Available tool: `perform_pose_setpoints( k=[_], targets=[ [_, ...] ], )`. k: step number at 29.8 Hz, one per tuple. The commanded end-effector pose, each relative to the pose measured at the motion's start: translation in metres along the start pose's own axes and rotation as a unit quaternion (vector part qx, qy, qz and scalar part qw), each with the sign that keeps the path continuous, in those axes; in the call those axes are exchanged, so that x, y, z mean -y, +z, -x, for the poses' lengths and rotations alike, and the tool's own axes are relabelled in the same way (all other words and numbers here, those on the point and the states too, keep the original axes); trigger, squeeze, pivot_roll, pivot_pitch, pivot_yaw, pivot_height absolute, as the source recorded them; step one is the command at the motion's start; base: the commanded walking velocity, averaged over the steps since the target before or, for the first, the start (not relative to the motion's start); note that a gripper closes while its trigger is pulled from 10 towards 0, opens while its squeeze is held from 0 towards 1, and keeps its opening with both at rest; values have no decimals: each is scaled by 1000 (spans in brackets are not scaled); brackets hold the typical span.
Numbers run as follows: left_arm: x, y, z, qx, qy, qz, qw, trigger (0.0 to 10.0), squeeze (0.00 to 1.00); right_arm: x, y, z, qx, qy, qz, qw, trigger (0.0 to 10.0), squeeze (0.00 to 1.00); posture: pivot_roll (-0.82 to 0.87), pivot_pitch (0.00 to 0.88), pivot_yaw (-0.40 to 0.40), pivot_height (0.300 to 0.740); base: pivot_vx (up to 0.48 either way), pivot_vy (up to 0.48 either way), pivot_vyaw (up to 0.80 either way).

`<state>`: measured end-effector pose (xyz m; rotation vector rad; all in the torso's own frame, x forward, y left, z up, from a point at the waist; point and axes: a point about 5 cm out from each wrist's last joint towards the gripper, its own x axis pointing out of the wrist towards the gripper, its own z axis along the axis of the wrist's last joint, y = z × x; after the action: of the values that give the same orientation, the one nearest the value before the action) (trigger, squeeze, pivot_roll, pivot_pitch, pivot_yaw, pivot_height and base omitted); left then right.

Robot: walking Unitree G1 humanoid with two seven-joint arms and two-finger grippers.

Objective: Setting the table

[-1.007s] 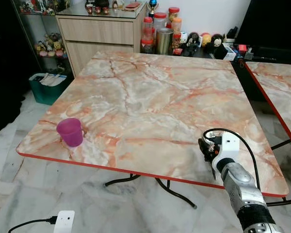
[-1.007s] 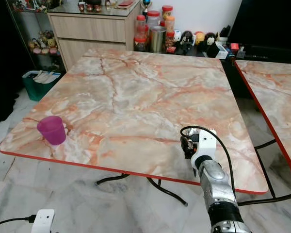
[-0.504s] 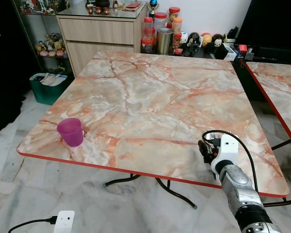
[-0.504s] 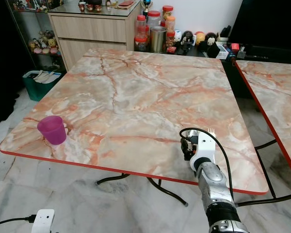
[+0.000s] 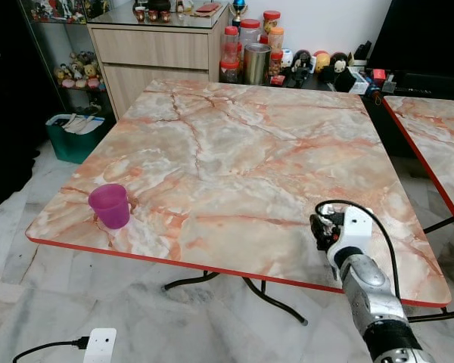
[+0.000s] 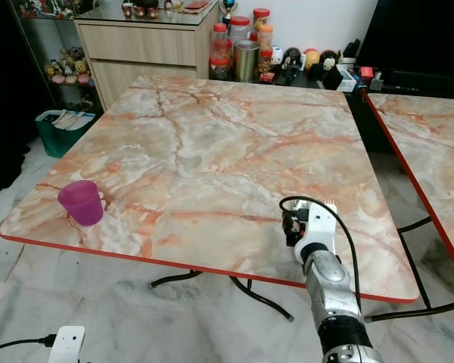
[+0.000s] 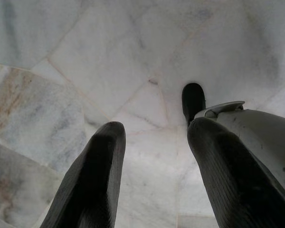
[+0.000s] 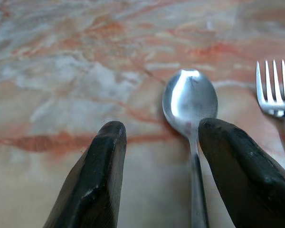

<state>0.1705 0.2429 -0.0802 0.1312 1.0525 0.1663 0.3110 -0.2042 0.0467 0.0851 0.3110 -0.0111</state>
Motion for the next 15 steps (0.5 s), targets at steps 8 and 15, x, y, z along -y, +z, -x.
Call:
perform_pose_setpoints(
  k=[8, 15],
  targets=[
    [-4, 2, 0, -2, 6, -13, 1000, 10000, 0, 5, -15, 6, -20, -16, 0, 1000, 10000, 0, 79, 17, -8, 740, 0, 0, 0],
    [-5, 2, 0, -2, 4, -17, 1000, 10000, 0, 0, -24, 8, -34, -15, -5, 999, 10000, 0, 86, 19, -4, 740, 0, 0, 0]
  ],
)
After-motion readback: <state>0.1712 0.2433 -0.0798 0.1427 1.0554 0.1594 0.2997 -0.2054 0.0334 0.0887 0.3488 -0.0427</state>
